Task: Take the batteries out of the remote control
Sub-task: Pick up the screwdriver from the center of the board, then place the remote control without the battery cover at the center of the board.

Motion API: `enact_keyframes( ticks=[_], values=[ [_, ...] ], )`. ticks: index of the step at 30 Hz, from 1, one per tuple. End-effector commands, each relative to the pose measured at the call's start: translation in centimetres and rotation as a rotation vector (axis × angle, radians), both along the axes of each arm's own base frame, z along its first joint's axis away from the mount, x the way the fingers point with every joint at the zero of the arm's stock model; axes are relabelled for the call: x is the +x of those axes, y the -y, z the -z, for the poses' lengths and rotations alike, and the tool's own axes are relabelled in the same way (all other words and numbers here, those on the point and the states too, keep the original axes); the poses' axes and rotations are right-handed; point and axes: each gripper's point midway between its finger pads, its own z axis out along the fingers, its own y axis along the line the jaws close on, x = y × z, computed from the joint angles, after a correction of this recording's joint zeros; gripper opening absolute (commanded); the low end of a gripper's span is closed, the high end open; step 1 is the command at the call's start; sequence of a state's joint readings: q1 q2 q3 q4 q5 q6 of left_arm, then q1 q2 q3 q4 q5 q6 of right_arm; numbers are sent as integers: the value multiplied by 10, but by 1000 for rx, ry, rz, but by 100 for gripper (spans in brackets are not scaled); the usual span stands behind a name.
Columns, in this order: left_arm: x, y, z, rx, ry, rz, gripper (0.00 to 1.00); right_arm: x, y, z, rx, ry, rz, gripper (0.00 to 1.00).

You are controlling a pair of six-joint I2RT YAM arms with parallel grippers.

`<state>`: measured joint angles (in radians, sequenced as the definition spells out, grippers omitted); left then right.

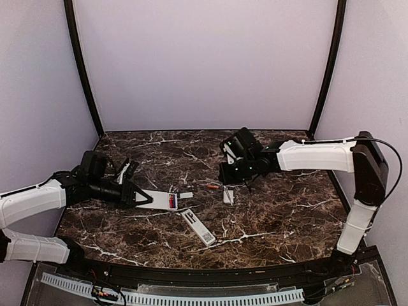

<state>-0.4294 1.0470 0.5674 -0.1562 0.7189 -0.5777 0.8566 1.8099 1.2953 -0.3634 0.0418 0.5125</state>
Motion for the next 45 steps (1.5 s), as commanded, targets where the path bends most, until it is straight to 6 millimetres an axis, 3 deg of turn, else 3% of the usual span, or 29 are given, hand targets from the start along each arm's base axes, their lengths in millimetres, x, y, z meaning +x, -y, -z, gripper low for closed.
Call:
enact_keyframes(
  ticks=[1, 7, 12, 20, 28, 34, 45],
  values=[
    [-24, 6, 11, 13, -112, 61, 0, 6, -6, -43, 168, 108, -49, 0],
    [-53, 4, 31, 21, -302, 74, 0, 8, 13, -51, 221, 138, -27, 0],
    [-65, 5, 46, 42, -407, 76, 0, 8, 13, -49, 244, 132, -37, 0],
    [-55, 30, 59, 30, -392, 132, 0, 7, 12, -56, 275, 147, -44, 0],
    [-48, 42, 74, 22, -391, 181, 0, 5, 20, -57, 268, 155, -21, 0],
    [-31, 58, 72, -12, -338, 224, 0, 5, 18, -60, 282, 156, -21, 0],
    [-8, 88, 86, 20, -294, 341, 0, 2, 19, -62, 284, 146, -24, 0]
  ],
)
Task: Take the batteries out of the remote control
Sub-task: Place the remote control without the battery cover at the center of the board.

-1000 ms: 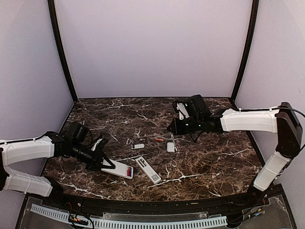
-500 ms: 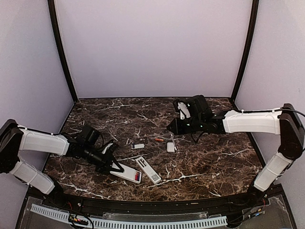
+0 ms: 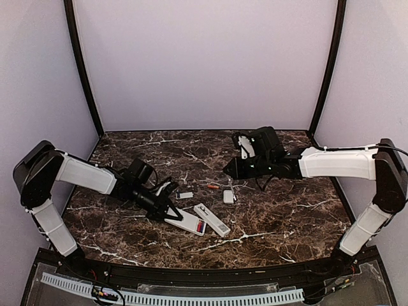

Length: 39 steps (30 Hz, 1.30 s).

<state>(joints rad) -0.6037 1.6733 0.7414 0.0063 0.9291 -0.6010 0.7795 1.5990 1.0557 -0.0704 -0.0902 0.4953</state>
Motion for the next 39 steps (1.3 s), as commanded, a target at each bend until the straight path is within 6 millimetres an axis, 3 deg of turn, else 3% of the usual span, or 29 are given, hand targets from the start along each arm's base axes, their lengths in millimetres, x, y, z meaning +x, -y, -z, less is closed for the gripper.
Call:
enact_keyframes(
  ticks=[1, 8, 14, 18, 22, 25, 27, 29, 30, 32, 33, 34, 35, 39],
  values=[
    [9, 7, 4, 11, 60, 56, 0, 0, 2, -14, 37, 21, 7, 0],
    [8, -1, 24, 112, 59, 90, 8, -1, -4, -17, 70, 21, -10, 0],
    [10, -11, 32, 185, 75, 66, 31, -5, -15, -34, 154, 63, -65, 0],
    [19, -16, 29, 226, 110, 11, 59, -10, -15, -50, 206, 115, -88, 0],
    [30, -21, 18, 253, 180, -43, 73, -16, -12, -62, 242, 160, -106, 0],
    [47, -38, 13, 358, 276, -131, 81, -21, -12, -73, 282, 190, -126, 0],
    [59, -53, 1, 429, 354, -206, 84, -24, -11, -80, 308, 209, -133, 0],
    [70, -61, -24, 429, 444, -271, 85, -25, -9, -88, 335, 227, -127, 0],
    [76, -58, -49, 375, 510, -304, 86, -26, -9, -92, 351, 237, -124, 0],
    [81, -50, -86, 255, 607, -347, 86, -27, -7, -101, 387, 257, -119, 0],
    [84, -40, -116, 139, 669, -360, 86, -28, -8, -108, 408, 272, -122, 0],
    [83, -34, -128, 83, 691, -358, 86, -30, -8, -113, 429, 279, -125, 0],
    [81, -23, -152, -27, 727, -350, 86, -32, -10, -119, 454, 289, -134, 0],
    [67, 15, -192, -231, 770, -269, 85, -40, -17, -143, 538, 324, -158, 0]
  ],
)
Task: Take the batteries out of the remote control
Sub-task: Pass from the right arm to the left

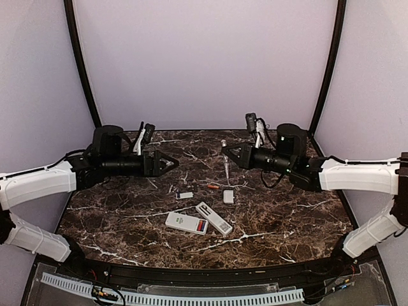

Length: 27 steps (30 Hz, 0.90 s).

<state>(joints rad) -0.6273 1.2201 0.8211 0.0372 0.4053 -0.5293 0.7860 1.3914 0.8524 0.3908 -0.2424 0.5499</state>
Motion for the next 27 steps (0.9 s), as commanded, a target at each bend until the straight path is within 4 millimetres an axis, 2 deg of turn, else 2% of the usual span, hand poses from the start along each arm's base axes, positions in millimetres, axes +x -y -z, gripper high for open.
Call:
enact_keyframes(
  ticks=[1, 4, 9, 14, 17, 21, 27],
  values=[
    [-17, 47, -47, -187, 101, 164, 85, -12, -8, -46, 152, 82, -33, 0],
    [-21, 70, -56, -230, 107, 219, 85, -15, -15, -59, 172, 87, -8, 0],
    [-41, 105, -63, -346, 66, 333, 85, -18, -26, -69, 166, 112, 15, 0],
    [-47, 133, -54, -390, 1, 376, 74, -22, -37, -73, 174, 121, -6, 0],
    [-48, 139, -56, -427, -6, 383, 59, -25, -42, -74, 179, 122, -17, 0],
    [-49, 140, -56, -431, -4, 382, 43, -24, -44, -73, 176, 121, -14, 0],
    [-48, 137, -53, -417, -3, 359, 34, -22, -42, -70, 168, 115, 5, 0]
  ],
)
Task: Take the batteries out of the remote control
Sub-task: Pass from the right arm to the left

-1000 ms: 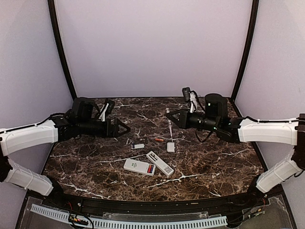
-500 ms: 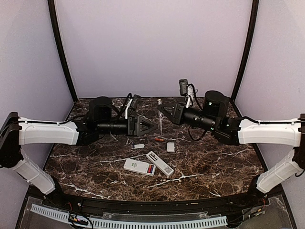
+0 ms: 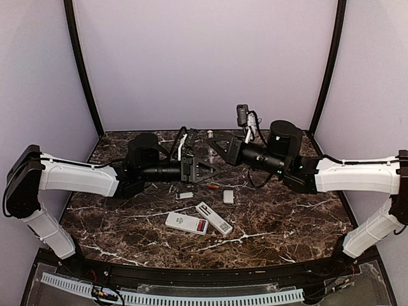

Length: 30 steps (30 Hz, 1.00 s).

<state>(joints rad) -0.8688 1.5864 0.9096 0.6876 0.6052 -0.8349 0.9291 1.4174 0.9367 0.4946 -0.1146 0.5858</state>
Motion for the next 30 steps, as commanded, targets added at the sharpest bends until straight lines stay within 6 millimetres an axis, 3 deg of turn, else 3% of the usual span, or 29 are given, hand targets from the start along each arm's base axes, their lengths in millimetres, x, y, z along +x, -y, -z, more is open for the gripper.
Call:
enact_keyframes(
  ticks=[1, 8, 25, 26, 30],
  values=[
    [-1, -2, -19, -40, 39, -16, 32, 3, -2, -16, 37, 29, 19, 0],
    [5, -8, -18, -31, 39, -64, 29, 5, 3, -14, 23, 26, 46, 0],
    [3, -11, -16, -7, 51, -75, 0, 3, 8, -9, 6, 30, 52, 0],
    [2, -11, -16, -2, 53, -69, 0, 2, 8, -7, -3, 34, 50, 4],
    [-4, -12, -11, 28, 64, -30, 0, -1, 19, -6, -42, 58, 66, 54]
  ],
)
